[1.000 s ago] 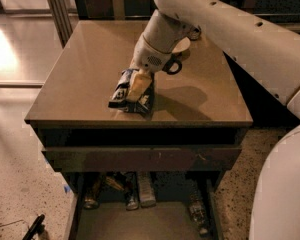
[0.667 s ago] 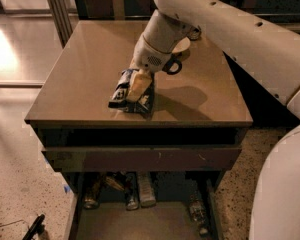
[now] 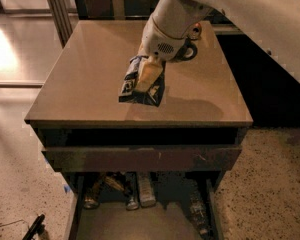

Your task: Place blue chip bag into middle drawer

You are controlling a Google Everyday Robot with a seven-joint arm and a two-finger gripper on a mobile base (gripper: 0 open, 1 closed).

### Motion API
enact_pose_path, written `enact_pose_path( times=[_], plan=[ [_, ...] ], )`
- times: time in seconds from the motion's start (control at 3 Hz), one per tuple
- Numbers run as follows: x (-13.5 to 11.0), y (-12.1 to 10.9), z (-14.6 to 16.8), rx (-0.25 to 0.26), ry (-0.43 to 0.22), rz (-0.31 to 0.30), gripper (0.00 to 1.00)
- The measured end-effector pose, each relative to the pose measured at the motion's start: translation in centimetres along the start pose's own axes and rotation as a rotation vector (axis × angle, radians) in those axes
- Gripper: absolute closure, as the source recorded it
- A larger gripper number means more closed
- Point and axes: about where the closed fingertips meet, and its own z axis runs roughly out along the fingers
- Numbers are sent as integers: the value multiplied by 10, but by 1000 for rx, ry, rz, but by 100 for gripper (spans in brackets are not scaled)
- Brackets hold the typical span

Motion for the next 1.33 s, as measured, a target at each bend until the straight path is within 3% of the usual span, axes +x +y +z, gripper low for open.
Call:
enact_pose_path(
  times=[0.33,0.67,1.33],
  plan=[
    [10,14,-36,75,17,8,100],
    [36,33,-60,137,33,47,100],
    [90,106,-101,345,68,135,100]
  ],
)
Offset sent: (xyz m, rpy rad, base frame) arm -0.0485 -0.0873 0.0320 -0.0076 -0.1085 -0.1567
